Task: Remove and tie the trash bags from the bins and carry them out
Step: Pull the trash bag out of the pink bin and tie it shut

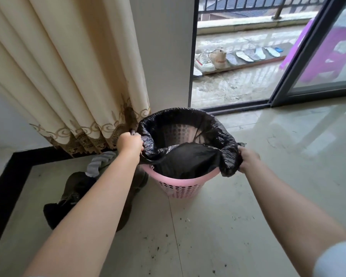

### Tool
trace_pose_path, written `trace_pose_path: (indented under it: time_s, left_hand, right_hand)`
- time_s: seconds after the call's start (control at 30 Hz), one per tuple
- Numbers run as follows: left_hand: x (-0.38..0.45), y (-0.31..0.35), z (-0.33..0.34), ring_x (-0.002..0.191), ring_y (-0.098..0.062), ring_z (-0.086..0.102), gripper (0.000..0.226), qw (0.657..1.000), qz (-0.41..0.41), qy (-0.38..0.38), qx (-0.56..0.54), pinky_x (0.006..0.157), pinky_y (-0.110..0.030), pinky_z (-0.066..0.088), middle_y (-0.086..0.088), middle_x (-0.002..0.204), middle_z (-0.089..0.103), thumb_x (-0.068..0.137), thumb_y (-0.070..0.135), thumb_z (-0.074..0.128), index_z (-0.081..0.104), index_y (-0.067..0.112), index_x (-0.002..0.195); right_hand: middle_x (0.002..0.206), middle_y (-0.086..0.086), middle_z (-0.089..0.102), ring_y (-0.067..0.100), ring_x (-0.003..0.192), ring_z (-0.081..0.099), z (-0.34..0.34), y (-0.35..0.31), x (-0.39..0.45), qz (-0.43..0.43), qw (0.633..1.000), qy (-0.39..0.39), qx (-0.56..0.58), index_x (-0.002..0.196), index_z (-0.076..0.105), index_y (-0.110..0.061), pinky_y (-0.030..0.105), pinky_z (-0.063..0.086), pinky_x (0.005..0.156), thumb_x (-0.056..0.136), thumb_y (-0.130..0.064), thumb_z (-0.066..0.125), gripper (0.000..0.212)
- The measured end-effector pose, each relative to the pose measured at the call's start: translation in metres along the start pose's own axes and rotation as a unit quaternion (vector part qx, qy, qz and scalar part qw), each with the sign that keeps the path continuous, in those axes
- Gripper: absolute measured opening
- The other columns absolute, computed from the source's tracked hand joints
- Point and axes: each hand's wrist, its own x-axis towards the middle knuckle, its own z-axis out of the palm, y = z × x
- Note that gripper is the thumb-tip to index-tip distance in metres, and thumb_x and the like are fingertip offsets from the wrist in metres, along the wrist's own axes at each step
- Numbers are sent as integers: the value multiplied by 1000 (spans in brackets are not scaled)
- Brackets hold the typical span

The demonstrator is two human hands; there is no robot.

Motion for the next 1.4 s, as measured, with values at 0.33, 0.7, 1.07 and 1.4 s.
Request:
trace_pose_path:
  time_s: [0.33,0.7,1.07,1.4]
  left_hand:
    - [-14,105,-3,96,-21,46,25,962,254,-62,-75,80,-27,38,2,86,53,96,12,36,59,17,88]
    - [-25,149,-14,44,-7,47,19,940,280,-90,-174,47,-16,40,-4,58,41,100,11,24,39,19,91]
    - [-69,240,11,31,1,34,24,882,345,-297,-122,41,-17,30,2,57,34,94,5,37,40,21,76]
    - [-160,276,56,38,-5,50,27,760,397,-492,-147,46,-17,44,8,48,53,100,22,28,44,28,79]
  right_hand:
    - [71,-5,50,9,68,48,80,-131,-96,-365,914,-154,-84,71,57,-16,15,37,57,93,-16,44,26]
    - [79,5,59,17,67,57,117,-182,-143,-361,907,-216,0,76,44,-20,28,44,63,99,-18,29,28]
    - [51,1,37,2,24,28,111,-235,-222,-445,872,-203,12,73,41,-20,8,21,30,100,-28,26,31]
    - [53,-3,31,1,34,28,29,-253,-301,-560,829,-6,15,67,44,-16,13,22,32,84,3,36,26]
